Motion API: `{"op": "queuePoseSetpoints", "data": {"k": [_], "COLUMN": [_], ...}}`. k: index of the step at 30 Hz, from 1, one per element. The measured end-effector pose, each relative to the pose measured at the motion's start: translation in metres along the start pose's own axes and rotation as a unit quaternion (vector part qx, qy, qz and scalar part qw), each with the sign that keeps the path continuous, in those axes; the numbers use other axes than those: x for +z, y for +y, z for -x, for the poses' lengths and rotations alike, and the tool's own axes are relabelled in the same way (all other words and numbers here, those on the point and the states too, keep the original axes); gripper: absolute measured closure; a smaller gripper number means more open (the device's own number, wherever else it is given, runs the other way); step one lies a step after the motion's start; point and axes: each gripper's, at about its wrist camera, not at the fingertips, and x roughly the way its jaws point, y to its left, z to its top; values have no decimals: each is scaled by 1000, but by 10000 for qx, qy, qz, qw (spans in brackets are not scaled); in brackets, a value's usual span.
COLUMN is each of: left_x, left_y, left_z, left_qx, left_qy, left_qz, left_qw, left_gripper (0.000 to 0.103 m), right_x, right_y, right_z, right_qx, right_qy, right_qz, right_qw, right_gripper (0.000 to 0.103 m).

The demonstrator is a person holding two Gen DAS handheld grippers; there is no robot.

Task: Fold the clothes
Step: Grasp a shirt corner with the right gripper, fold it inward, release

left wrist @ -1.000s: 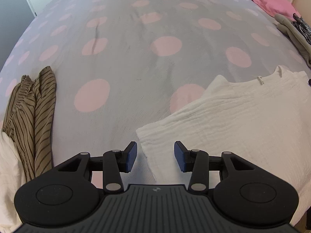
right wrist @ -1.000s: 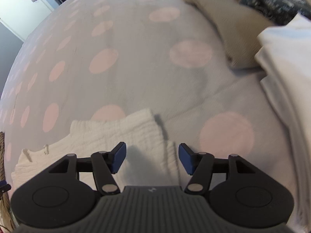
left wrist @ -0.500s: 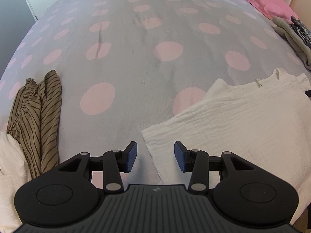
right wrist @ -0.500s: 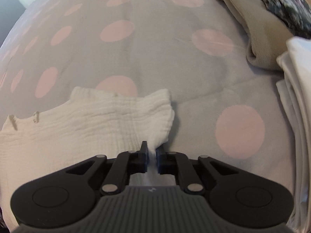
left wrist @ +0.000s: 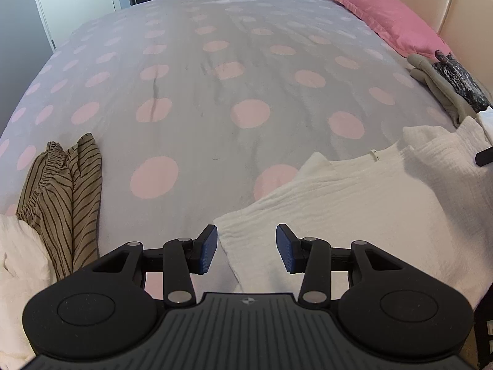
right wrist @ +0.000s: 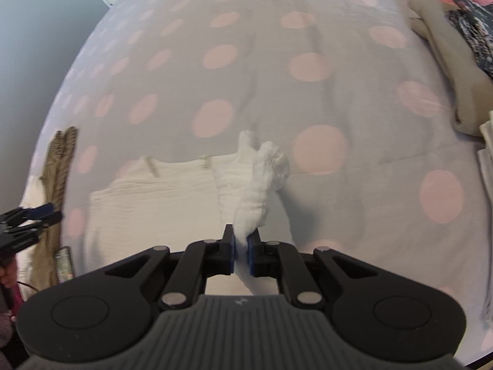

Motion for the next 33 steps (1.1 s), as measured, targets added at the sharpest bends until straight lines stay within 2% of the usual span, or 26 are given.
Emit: {"op": "queuePoseSetpoints", "data": {"k": [4,6,10,14,19,23,29,33], "left_x": [-2,-2,-2,0,3,2,-2,-5], "left_y": [3,5,10,9,5,10,22,26], "left_z": [1,2,7,9,7,6,3,-2], "left_qx": [251,307,261,83,-10,21,135,256], "left_qy": [134,164,93,29,36,70,221,392], "left_qz": [87,106,196,207,121,161,270,329], "left_qw": [9996,9993,9994,9997,9999,9998,9993,9984], "left_gripper": [70,70,71,77,80,80,80,80], "right_x": [1,2,6,10,1,-2,-4,-5], "right_y": [39,59,93,127,166,188,195,200], "right_z": [4,1,-13,-41,-77,-112,-157,-164], "right_qx": [261,377,578,755,890,812,555,419], "right_qy": [14,26,51,234,417,525,804,878], "right_qz": [37,31,-28,-114,-86,35,47,222], "right_qw": [9997,9993,9983,9968,9951,9953,9952,9950], "right_gripper": [94,94,94,94,94,94,93,81]}}
